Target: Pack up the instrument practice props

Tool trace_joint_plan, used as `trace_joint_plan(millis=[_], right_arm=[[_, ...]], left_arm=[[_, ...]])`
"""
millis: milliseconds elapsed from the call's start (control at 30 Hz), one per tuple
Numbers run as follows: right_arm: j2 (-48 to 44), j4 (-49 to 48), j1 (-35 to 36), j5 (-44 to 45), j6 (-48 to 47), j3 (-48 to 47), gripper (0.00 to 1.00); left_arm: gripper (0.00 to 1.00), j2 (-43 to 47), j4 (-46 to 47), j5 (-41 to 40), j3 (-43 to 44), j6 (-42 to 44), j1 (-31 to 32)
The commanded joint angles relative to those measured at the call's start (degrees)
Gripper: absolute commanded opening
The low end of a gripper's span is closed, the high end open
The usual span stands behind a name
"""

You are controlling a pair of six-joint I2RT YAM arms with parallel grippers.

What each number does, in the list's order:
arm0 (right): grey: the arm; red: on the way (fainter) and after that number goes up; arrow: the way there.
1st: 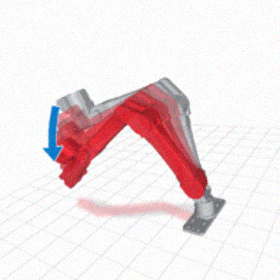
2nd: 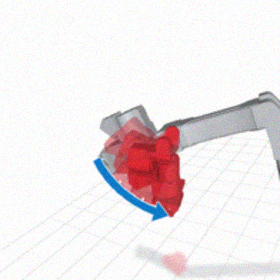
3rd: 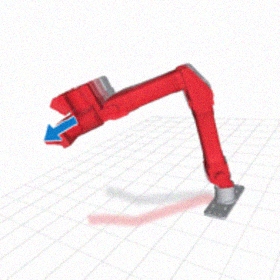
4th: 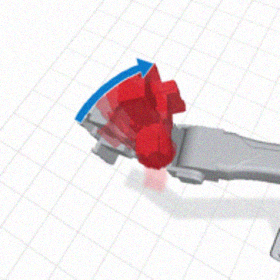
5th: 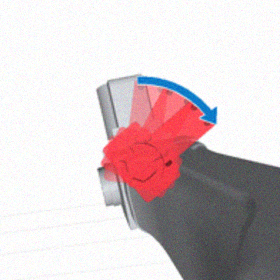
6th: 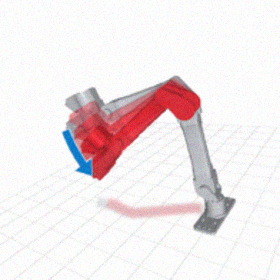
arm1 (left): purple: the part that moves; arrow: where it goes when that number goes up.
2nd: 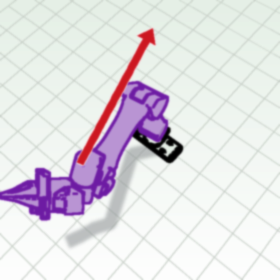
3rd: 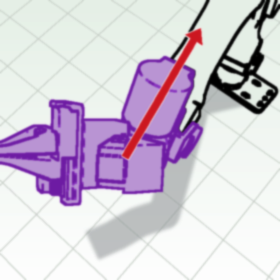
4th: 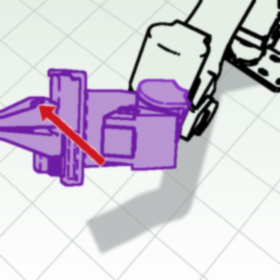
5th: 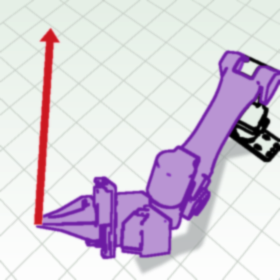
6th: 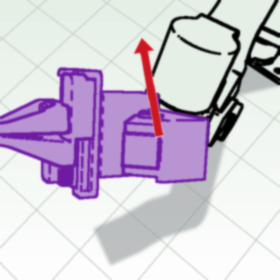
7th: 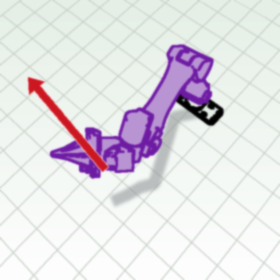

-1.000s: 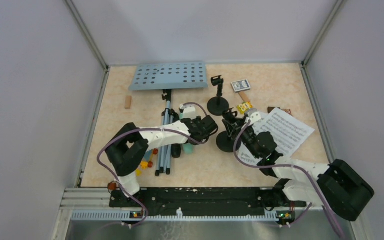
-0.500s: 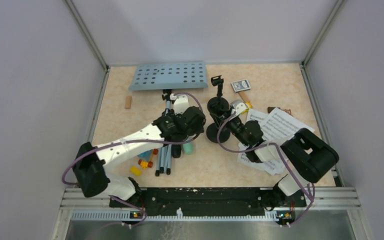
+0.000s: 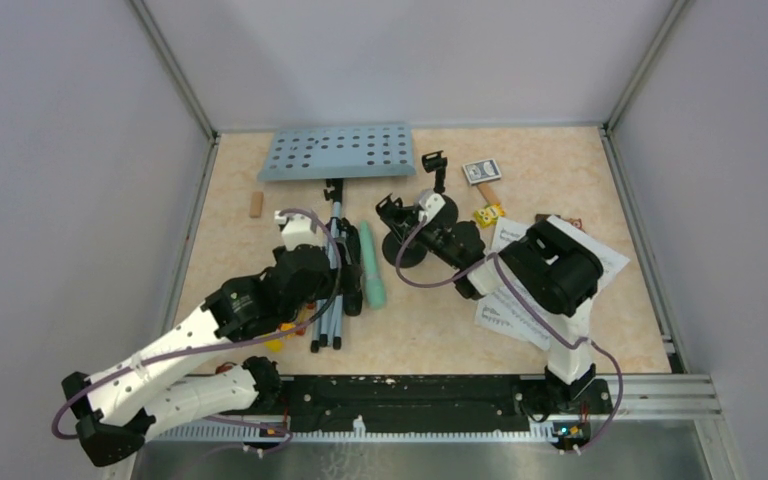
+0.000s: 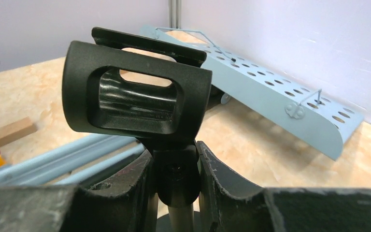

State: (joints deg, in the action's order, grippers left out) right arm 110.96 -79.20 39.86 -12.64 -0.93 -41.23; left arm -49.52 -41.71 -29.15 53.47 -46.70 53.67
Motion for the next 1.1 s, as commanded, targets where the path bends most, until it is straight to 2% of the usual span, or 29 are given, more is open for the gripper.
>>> trace_joint_plan(millis=[0,100,233,400,567,733,833,933,1000,1067], right_arm=[[5.7,-9.9,0.7,-0.6,0.4,-8.8,0.0],[9.9,-9.9,0.7,1.4,2.5,-14.1,0.0],[13.2,-8.8,0.7,4.7,3.2,-18.5,0.25],[10.5,-8.9,0.7,6.8,1.8,-13.2,0.59],[2.4,-8.8,0.8,7.0,-0.4,-3.9,0.75],[-9.7,-2.3,2.1,7.1,0.3,6.2,0.79],[-20.9,13.8,2.9,9.0,6.7,10.0,0.81],[-31.7,44.8,3.1,15.2,14.5,6.5,0.82],[-35.6,64.4,2.9,20.1,19.3,1.6,0.83],[-37.5,82.0,2.2,21.8,19.8,-4.9,0.86]], left_arm=[[0.99,6.1,-5.3,2.1,-3.2,-1.7,-0.1],[0.99,9.0,-6.2,1.6,-4.1,-2.1,-0.1],[0.99,10.6,-7.5,0.1,-4.1,-2.8,-0.1],[0.99,10.6,-8.2,-0.3,-4.5,-3.6,-0.1],[0.99,10.4,-6.4,-0.3,-6.0,-3.2,-0.1],[0.99,10.0,-6.1,-2.6,-6.6,-3.2,-0.1],[0.99,9.1,-7.1,-4.3,-6.8,-4.1,-0.1],[0.99,8.3,-7.9,-5.7,-7.1,-4.4,-0.1],[0.99,8.3,-7.9,-6.4,-7.1,-4.2,-0.1],[0.99,8.7,-7.6,-6.9,-7.1,-4.2,-0.1]])
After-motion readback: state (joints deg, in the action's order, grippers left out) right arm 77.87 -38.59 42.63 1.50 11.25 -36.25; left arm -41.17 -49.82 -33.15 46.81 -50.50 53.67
